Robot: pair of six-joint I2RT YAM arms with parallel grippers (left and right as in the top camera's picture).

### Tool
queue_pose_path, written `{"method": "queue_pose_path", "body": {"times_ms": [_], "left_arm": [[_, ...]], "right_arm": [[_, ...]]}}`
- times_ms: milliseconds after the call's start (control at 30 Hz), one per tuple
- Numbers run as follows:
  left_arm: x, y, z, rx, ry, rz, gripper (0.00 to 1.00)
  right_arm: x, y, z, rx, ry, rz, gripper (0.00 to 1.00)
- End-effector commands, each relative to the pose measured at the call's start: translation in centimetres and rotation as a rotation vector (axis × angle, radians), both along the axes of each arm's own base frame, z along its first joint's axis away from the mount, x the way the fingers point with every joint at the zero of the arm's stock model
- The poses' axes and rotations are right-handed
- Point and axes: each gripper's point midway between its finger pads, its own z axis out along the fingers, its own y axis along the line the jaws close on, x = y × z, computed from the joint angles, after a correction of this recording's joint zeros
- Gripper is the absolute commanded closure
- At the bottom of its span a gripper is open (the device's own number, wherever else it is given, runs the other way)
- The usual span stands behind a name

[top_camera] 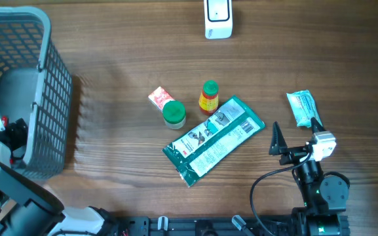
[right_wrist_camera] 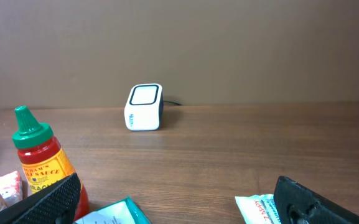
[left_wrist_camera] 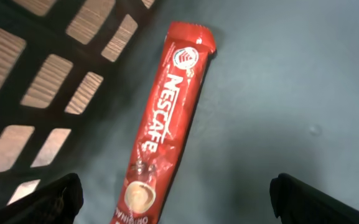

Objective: Scan the item barcode
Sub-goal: 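Return the left gripper into the basket above the red Nescafé stick, then grasp the red Nescafé stick with the left gripper and lift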

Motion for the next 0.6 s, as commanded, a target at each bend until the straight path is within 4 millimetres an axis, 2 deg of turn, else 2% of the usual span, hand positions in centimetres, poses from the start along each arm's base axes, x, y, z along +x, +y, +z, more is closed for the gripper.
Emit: {"method": "queue_pose_path", "body": {"times_ms": [0,267,333,433,467,500,567], "left_arm": [[0.0,-0.6,-2.5,-0.062,0.012,-0.02,0.0],[0.5,-2.8,-6.6,-0.233,-0.013,0.0,0.0],[0.7,-3.2,-7.1,-0.263,-0.019,-0.004,0.05],[0.8,-3.6,-7.3,-0.284,-0.024,-0.011,0.3],[0.8,-3.6,-7.3,-0.283,-0.024,-0.011,0.45],[0.8,-3.7,-7.3,-0.284,-0.024,-0.012,0.54],[0.8,-3.6,-7.3,-0.283,-0.024,-0.011,0.87]], "right_arm": [[0.0,-0.2,0.1,-0.006,-0.008,-0.014,0.0],[0.0,-0.2,0.1,-0.006,-0.008,-0.014,0.0],[0.0,-0.2,0.1,-0.006,-0.008,-0.014,0.0],[0.0,-0.2,0.1,-0.006,-0.008,-0.014,0.0],[0.0,-0.2,0.1,-0.006,-0.008,-0.014,0.0],[0.0,-0.2,0.1,-0.006,-0.008,-0.014,0.0],[0.0,-0.2,0.1,-0.006,-0.008,-0.014,0.0]]}}
